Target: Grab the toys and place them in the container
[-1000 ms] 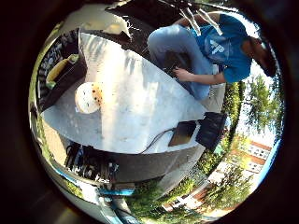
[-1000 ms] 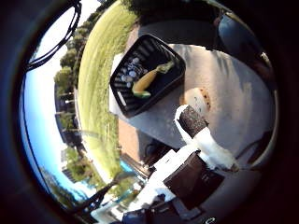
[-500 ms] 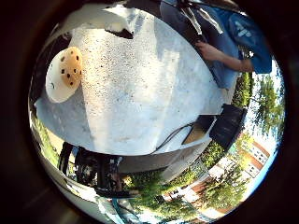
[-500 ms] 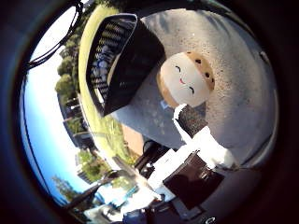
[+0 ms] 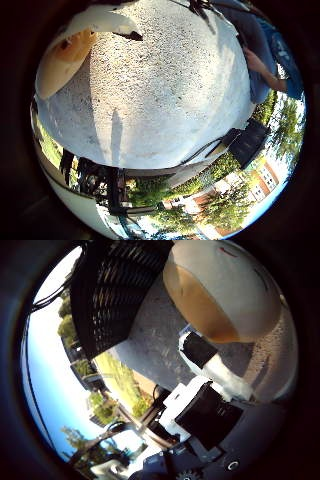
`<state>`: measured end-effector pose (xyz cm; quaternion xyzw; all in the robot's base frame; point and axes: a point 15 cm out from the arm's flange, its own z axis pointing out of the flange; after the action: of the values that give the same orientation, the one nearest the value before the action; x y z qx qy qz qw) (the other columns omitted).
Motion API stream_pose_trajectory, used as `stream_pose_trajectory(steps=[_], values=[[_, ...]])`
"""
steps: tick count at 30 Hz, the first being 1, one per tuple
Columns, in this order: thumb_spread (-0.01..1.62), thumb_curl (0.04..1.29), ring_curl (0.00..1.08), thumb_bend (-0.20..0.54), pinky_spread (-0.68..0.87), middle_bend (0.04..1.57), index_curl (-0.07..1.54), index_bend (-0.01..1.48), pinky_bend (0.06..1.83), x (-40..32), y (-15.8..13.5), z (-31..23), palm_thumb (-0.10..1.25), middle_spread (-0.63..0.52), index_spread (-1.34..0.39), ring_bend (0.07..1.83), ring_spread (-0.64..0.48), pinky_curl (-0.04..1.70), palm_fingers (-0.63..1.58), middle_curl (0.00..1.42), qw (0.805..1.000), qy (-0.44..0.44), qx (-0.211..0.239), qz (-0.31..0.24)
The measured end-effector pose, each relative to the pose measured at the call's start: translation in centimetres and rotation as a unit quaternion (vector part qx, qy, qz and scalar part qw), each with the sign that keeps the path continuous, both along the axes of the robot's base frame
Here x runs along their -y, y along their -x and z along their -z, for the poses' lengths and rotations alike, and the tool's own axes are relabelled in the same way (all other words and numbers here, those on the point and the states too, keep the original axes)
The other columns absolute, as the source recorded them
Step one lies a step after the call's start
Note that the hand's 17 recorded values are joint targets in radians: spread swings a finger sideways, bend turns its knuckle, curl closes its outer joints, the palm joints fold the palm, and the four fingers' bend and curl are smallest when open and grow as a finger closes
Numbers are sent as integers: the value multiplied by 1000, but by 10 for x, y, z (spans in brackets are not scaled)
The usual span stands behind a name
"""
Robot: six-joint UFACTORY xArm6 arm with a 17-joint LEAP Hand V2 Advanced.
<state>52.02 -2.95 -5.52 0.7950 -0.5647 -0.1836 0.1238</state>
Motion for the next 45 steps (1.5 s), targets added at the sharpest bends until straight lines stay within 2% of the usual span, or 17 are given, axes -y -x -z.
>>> stream_pose_trajectory(steps=[3,6,11,16,20,26,31,34,38,45], values=[[1101,349,496,-14,471,641,116,80,999,-1,0,0,626,-63,-187,1104,151,351,956,578,1000,5,-1,-8],[1091,374,588,-10,417,778,59,196,1200,-5,-1,0,683,-128,-298,1244,70,450,1070,692,1000,12,0,-23],[1067,438,662,11,318,939,5,348,1394,-5,1,-4,827,-184,-465,1293,-7,570,1118,841,1000,16,-5,-21],[1078,523,702,51,254,1027,-15,527,1450,-6,18,-15,998,-218,-627,1343,-45,630,1082,952,999,22,-38,-10],[1094,566,728,38,227,1054,-15,634,1474,-1,39,-41,1030,-227,-721,1362,-71,660,1034,1009,996,30,-84,-11],[1125,615,763,2,192,1082,-16,766,1506,12,46,-101,1034,-238,-836,1384,-94,700,977,1076,994,43,-97,-16],[1151,641,785,-12,178,1096,-16,849,1530,17,64,-158,1028,-244,-905,1403,-104,726,940,1118,992,46,-118,-20],[1162,652,796,-13,173,1106,-19,879,1543,16,68,-193,1023,-246,-934,1414,-107,740,916,1137,993,43,-109,-28],[1172,667,809,-13,167,1116,-19,918,1559,6,65,-243,1019,-249,-967,1430,-111,757,892,1158,996,40,-73,-44],[1181,691,823,-12,161,1141,-20,972,1571,-53,60,-301,1025,-250,-1008,1449,-113,778,872,1179,996,24,-13,-89]])
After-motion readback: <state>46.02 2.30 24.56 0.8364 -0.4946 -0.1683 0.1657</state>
